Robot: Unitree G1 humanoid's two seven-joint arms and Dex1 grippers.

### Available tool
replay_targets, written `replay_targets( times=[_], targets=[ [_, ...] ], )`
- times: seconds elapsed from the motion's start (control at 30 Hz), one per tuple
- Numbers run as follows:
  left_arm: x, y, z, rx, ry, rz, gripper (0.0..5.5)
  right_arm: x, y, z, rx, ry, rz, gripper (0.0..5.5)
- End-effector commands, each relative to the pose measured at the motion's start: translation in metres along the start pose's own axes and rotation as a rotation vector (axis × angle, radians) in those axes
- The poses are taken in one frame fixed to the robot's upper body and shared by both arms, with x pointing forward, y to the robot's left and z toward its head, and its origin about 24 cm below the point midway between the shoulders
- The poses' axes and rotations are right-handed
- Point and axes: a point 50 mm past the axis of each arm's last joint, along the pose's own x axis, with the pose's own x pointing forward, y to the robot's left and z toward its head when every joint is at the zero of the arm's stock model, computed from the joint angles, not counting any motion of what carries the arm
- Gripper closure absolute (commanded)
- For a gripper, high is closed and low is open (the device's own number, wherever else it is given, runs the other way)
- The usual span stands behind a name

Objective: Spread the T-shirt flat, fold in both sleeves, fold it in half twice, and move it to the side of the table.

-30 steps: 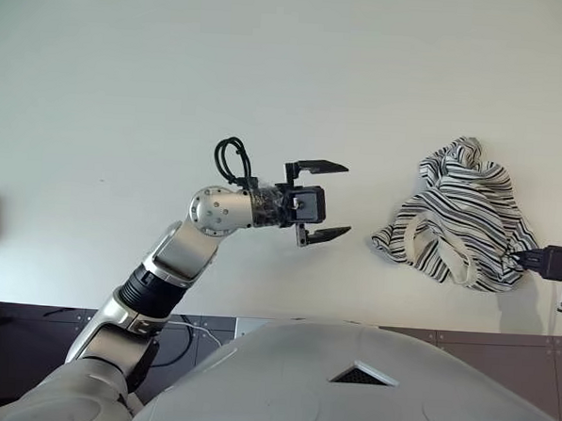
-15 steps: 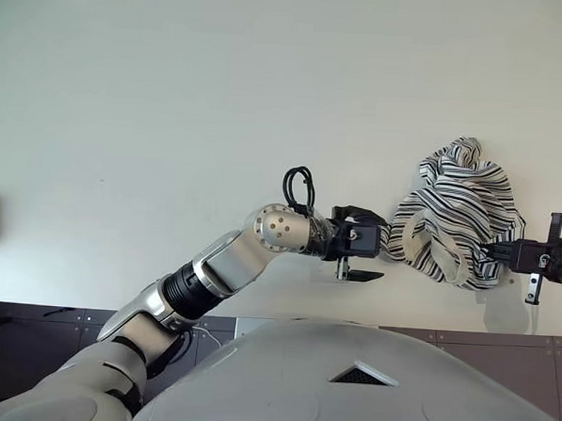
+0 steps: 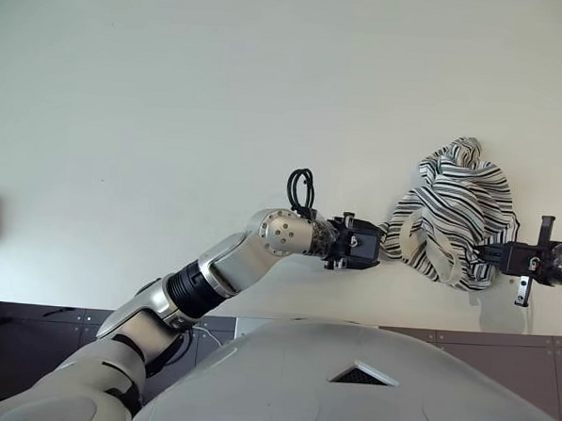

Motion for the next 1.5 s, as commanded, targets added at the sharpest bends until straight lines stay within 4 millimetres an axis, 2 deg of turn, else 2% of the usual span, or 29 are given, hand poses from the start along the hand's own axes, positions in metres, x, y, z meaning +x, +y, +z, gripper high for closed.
replay_targets(
  times=[0.03,0.43,0.6,0.7,0.83,0.9,1.0,1.1,1.23,1.33,1.5],
  targets=[
    [0.0,0.004,-0.002,0.017,0.004,0.004,3.61,0.003,0.002,0.003,0.0,-0.004,-0.007,5.4],
    [0.002,0.014,-0.004,0.237,0.026,0.073,5.37,0.008,0.013,0.011,0.02,-0.031,-0.018,5.4],
    [-0.004,0.019,0.001,0.227,-0.025,0.085,5.37,0.008,0.011,0.015,0.048,-0.07,-0.062,5.4],
    [-0.018,0.036,0.008,0.19,-0.06,0.173,5.37,0.003,0.0,0.02,0.076,-0.138,-0.133,5.4],
    [-0.048,0.063,0.014,0.008,-0.145,0.346,5.37,-0.022,-0.029,0.023,0.111,-0.211,-0.251,5.4],
    [-0.07,0.081,0.017,-0.048,-0.189,0.479,5.37,-0.04,-0.049,0.021,0.117,-0.223,-0.349,5.4],
    [-0.097,0.102,0.018,-0.086,-0.23,0.631,5.37,-0.058,-0.07,0.023,0.14,-0.274,-0.471,5.4],
    [-0.128,0.132,0.018,-0.101,-0.246,0.807,5.37,-0.076,-0.101,0.033,0.135,-0.352,-0.618,5.4],
    [-0.152,0.163,0.024,-0.047,-0.248,0.937,5.37,-0.085,-0.141,0.047,0.083,-0.383,-0.743,5.4],
    [-0.173,0.189,0.037,0.024,-0.251,1.019,5.37,-0.085,-0.178,0.059,0.018,-0.375,-0.785,5.4],
    [-0.189,0.227,0.053,0.111,-0.221,1.092,5.37,-0.083,-0.23,0.072,-0.012,-0.346,-0.832,5.4]
  ],
)
